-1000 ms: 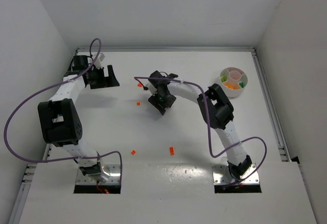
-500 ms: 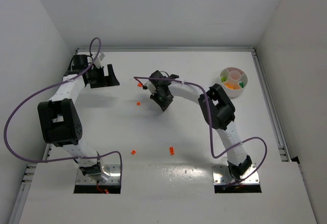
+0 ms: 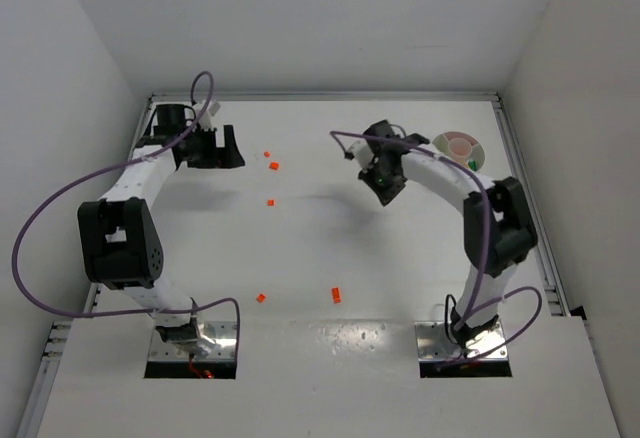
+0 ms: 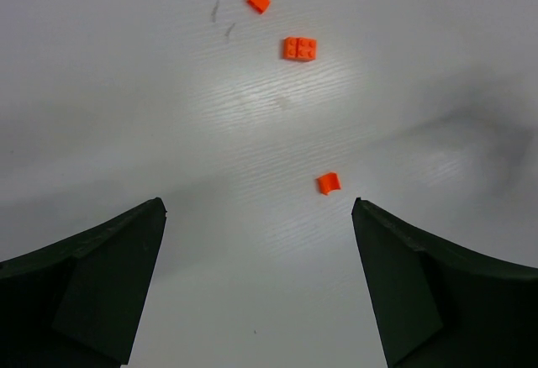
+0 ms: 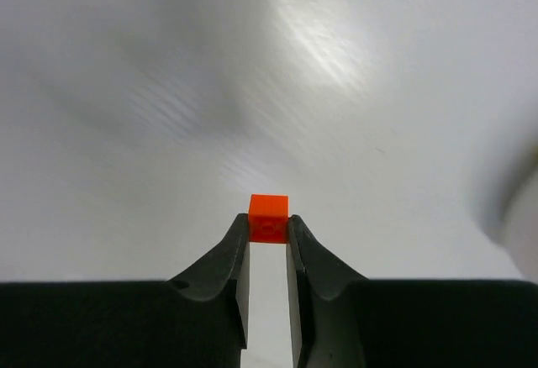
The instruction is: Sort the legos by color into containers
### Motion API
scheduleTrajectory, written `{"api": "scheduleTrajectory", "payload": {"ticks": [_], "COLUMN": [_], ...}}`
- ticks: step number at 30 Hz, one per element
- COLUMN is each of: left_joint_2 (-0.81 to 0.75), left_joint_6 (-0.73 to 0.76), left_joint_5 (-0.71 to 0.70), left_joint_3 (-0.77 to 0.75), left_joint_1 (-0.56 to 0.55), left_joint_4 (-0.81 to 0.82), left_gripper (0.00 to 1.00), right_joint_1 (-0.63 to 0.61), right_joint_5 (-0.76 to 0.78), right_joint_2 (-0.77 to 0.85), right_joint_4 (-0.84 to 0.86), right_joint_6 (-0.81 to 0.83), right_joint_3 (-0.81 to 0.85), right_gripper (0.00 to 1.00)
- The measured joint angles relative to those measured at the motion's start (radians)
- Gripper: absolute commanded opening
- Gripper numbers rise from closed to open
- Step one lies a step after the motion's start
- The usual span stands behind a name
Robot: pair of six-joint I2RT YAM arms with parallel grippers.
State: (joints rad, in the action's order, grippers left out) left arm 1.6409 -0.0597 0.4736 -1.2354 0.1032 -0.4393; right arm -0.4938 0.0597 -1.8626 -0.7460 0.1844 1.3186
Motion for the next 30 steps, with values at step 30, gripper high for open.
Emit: {"api": "scheduleTrajectory", "payload": {"ticks": [30], "left_joint_2": [-0.027], "left_joint_6": [0.027], "left_joint_5": [-0.139], "left_joint_3": [-0.076], "left_joint_1": [-0.213], "left_joint_4": [0.028], "left_gripper": [1.00], "right_joint_1": [0.494], "right_joint_5": [-0.084], "right_joint_2": [-0.100], "right_joint_4": [-0.266], "right_joint_6": [0.081], "right_joint_3": [0.499], "right_gripper": [0.00]}}
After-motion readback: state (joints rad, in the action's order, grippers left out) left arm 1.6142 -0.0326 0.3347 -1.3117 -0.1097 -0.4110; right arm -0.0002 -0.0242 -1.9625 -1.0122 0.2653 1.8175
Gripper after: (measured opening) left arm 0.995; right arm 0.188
